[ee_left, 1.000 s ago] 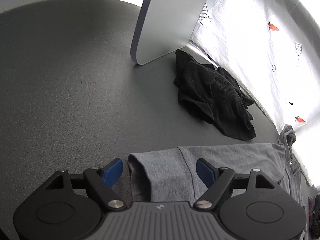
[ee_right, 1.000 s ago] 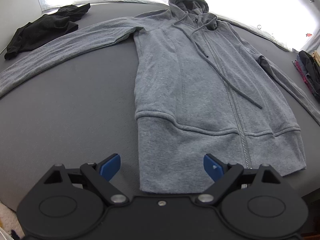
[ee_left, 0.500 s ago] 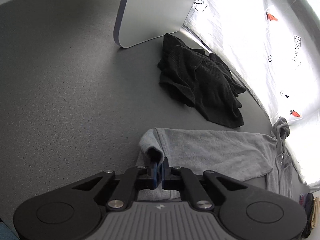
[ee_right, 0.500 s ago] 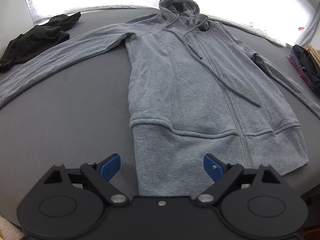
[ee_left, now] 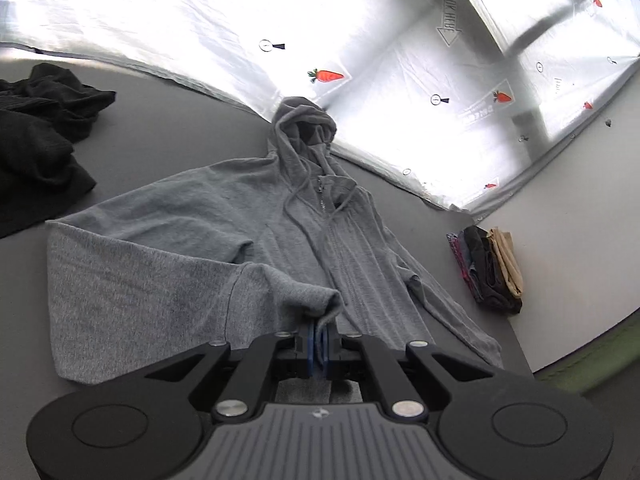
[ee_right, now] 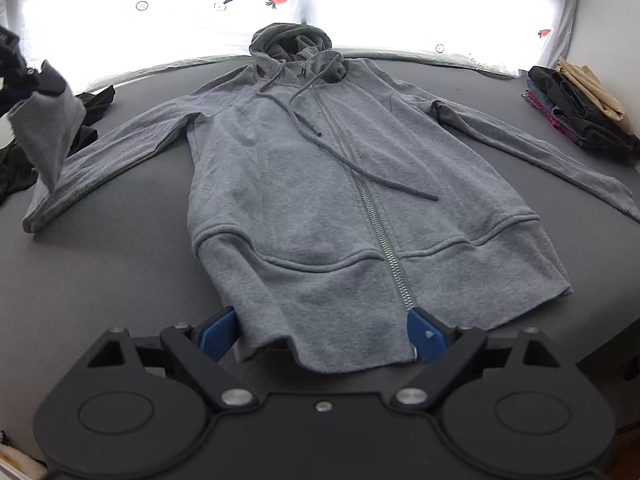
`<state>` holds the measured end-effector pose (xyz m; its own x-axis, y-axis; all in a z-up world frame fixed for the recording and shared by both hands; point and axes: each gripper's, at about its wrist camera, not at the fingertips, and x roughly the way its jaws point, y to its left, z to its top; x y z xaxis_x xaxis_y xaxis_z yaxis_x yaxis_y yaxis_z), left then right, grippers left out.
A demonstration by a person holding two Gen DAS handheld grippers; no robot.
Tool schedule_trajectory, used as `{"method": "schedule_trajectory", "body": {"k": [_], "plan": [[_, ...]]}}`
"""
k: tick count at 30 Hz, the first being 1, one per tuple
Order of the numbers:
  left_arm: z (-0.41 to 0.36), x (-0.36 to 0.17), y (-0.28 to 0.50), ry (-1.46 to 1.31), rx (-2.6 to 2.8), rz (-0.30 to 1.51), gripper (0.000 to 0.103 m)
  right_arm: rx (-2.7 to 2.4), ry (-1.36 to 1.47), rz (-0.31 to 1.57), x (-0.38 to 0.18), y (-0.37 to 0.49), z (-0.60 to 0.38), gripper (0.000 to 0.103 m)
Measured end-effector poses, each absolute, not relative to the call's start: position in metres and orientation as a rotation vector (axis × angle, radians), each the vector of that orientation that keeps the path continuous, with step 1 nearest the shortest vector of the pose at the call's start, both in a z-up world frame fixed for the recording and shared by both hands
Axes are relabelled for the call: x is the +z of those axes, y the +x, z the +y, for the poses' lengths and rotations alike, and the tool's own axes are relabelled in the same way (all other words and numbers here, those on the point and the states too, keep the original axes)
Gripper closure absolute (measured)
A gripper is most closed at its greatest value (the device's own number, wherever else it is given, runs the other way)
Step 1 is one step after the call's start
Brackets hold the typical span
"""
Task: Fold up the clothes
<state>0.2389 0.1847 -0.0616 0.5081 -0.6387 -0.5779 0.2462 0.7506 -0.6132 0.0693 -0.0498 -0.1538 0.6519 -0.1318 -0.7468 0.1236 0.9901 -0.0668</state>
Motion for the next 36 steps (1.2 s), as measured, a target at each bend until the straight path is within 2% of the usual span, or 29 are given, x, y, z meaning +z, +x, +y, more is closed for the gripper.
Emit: {"method": "schedule_trajectory", "body": {"k": [10, 18, 19, 20, 22, 24, 28, 29, 33, 36], "plan": [[0.012, -0.057, 0.247, -0.371, -0.908, 0.921, 0.099, -0.229, 0.025, 0.816, -0.134, 0.067, -0.137, 0.012], [-0.063, -0.110, 0.267, -0.430, -0.903, 1.094, 0.099, -0.275, 0.100, 0.841, -0.142, 0.067, -0.208, 0.012], [-0.072, -0.116, 0.268, -0.408, -0.912, 1.109, 0.098, -0.274, 0.109, 0.845, -0.143, 0.067, -0.217, 0.012], [-0.081, -0.124, 0.268, -0.380, -0.932, 1.128, 0.091, -0.272, 0.116, 0.848, -0.144, 0.068, -0.223, 0.012], [-0.092, -0.137, 0.264, -0.308, -0.901, 1.168, 0.084, -0.257, 0.132, 0.856, -0.147, 0.071, -0.236, 0.012], [-0.090, -0.142, 0.256, -0.289, -0.837, 1.170, 0.084, -0.226, 0.141, 0.866, -0.150, 0.076, -0.247, 0.012], [-0.055, -0.141, 0.247, -0.378, -0.700, 1.125, 0.066, -0.115, 0.146, 0.869, -0.149, 0.089, -0.260, 0.015], [-0.045, -0.139, 0.245, -0.387, -0.656, 1.111, 0.065, -0.082, 0.154, 0.863, -0.149, 0.092, -0.262, 0.016], [0.009, -0.139, 0.237, -0.419, -0.438, 1.085, 0.065, 0.062, 0.221, 0.854, -0.149, 0.111, -0.266, 0.039], [0.048, -0.137, 0.228, -0.452, -0.323, 1.071, 0.065, 0.146, 0.267, 0.877, -0.155, 0.131, -0.260, 0.046]]}}
